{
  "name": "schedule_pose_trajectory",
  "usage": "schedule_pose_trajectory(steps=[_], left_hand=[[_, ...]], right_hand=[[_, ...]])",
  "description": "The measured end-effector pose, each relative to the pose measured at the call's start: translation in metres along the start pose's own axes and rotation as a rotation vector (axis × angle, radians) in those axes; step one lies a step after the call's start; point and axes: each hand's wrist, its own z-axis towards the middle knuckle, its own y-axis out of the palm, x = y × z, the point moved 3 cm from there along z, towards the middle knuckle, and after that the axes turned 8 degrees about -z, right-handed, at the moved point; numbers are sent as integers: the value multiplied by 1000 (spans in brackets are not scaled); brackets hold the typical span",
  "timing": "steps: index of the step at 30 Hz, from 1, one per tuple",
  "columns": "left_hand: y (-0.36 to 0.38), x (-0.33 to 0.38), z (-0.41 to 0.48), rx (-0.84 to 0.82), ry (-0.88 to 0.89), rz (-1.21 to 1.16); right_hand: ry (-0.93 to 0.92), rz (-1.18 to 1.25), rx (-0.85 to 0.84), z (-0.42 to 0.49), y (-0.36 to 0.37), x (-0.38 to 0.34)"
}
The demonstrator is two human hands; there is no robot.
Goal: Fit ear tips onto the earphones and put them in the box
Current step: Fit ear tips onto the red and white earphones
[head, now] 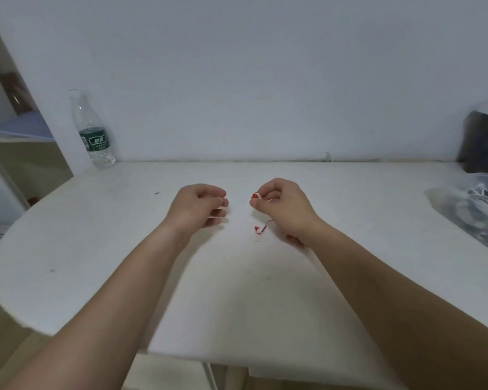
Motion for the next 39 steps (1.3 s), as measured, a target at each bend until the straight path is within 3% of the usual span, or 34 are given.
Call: schedule_pose_trajectory(steps=[3,7,12,22,29,39], left_hand=[[-26,-4,12,69,97,310],[-34,-18,16,-89,25,618],[-29,-23,17,-138,38,750],[-23,-25,19,-140,53,736],[5,-17,18,-185,54,569],[117,-4,37,-274,-57,-150]], right_hand=[[12,91,33,5,-2,0],[-22,151,21,4,-3,2],[-18,157,-12,4,-1,3],[81,244,-19,3,-10,2],[116,240,-35,6,-32,-1],[213,553,-10,-5,-79,33]])
